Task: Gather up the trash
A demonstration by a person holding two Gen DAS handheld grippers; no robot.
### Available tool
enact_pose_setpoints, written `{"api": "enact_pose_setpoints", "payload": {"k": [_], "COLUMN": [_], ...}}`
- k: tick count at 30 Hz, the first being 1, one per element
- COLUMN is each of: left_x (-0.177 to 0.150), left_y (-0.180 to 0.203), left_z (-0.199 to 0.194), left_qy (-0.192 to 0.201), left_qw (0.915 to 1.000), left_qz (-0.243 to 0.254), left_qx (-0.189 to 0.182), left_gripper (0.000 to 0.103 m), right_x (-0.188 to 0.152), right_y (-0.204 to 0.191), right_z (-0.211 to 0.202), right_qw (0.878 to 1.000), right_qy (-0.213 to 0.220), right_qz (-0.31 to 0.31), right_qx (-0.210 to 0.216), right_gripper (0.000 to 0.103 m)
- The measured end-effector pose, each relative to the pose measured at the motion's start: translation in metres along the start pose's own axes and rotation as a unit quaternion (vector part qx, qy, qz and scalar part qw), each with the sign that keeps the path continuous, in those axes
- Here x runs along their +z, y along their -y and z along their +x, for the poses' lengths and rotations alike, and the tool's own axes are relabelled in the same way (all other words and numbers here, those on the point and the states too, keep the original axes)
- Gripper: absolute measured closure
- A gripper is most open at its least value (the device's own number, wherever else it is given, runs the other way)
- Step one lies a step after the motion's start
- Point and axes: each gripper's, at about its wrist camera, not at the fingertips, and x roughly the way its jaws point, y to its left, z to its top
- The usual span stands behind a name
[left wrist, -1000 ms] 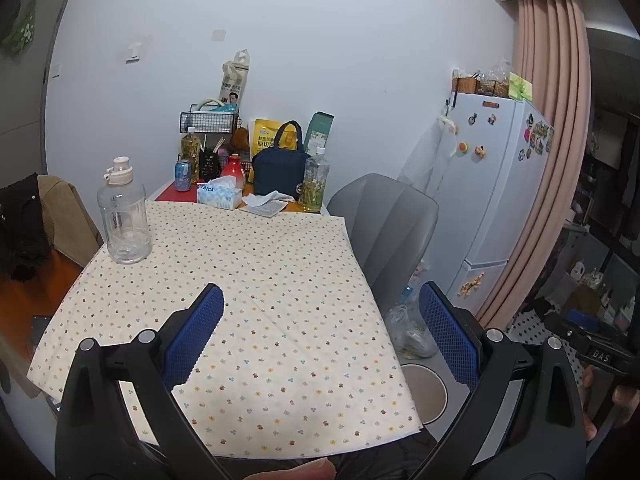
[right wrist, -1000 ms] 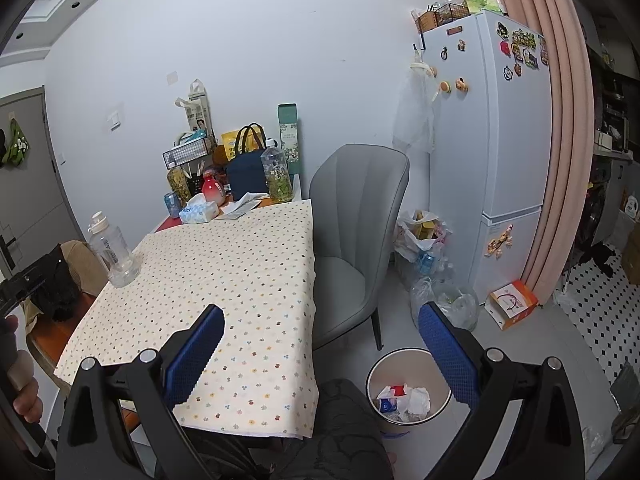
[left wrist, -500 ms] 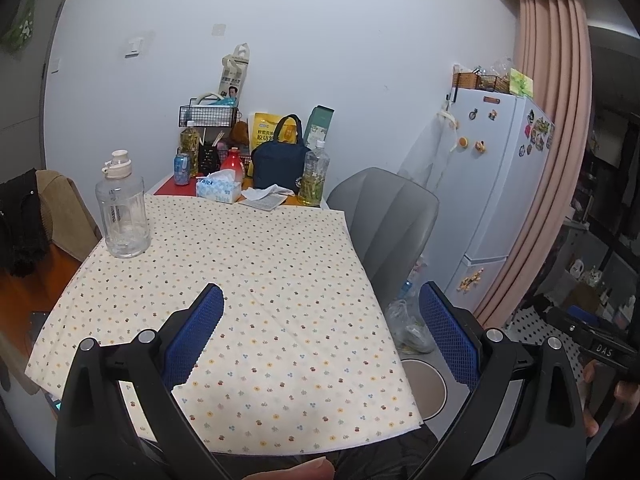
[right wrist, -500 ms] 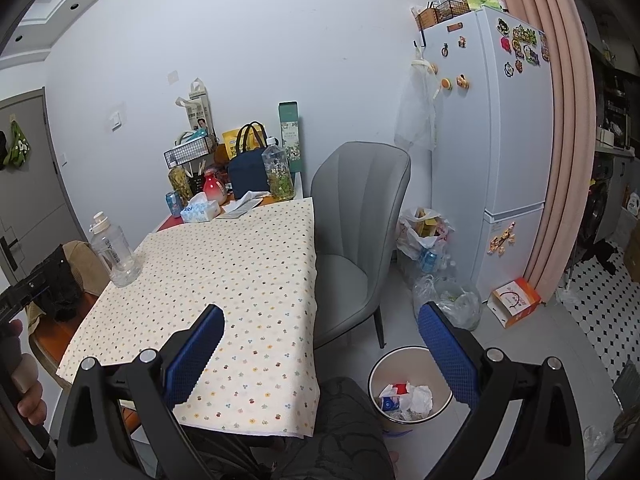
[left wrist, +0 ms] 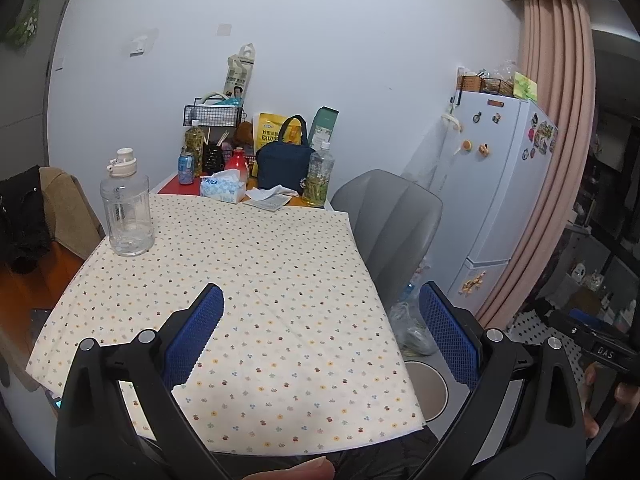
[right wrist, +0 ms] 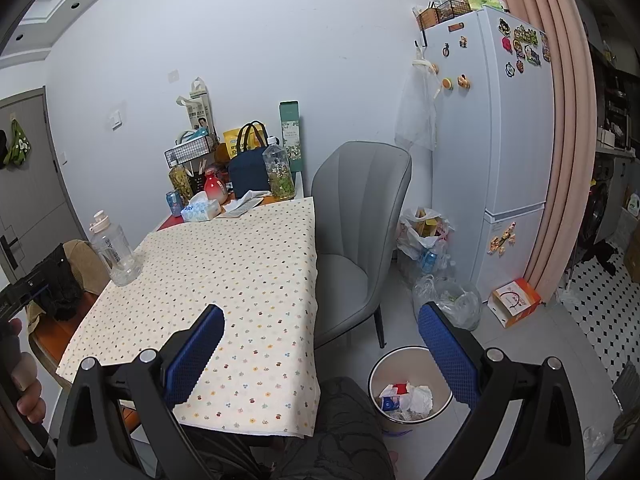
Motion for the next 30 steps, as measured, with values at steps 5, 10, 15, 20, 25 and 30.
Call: {"api": "enact_pose_setpoints", "payload": {"k": [5, 10, 15, 20, 25, 30], "left_x": [-0.002, -0.002, -0.002, -0.002, -0.002, -0.006], "left_y": [0.001, -0.001, -0.001, -0.002, -0.002, -0.001], "left_z": [0.002, 0.004, 0.004, 0.004, 0.007, 0.011], "left_qy": [-0.004, -0.008, -0.008, -0.009, -0.015, -0.017], "left_qw": [1.0000, 1.0000, 0.9999, 0.9999, 0.9999, 0.9998], "left_qz": [0.002, 0.002, 0.000, -0.001, 0.000, 0.004], "left_qx": [-0.002, -0.005, -0.006, -0.007, -0.009, -0.011], "left_gripper": [0.006, 0.006, 0.006, 0.006, 0.006, 0.006], "right_x": [-0.001, -0.003, -0.005, -0.005, -0.005, -0.008], "right_y": [0.000, -0.001, -0.003, -0.004, -0.002, -0.003], "right_z": [0.002, 0.002, 0.003, 0.004, 0.005, 0.008], "right_qw": [1.000, 1.000, 1.000, 1.000, 1.000, 1.000], "right_qy": [-0.002, -0.004, -0.005, -0.006, -0.009, -0.013], "right_qz": [-0.003, -0.003, -0.006, -0.007, -0.005, -0.008], "right_qx": [0.002, 0.002, 0.004, 0.003, 0.008, 0.005], "right_gripper": [0.008, 0.008, 0.008, 0.008, 0.008, 0.008]}}
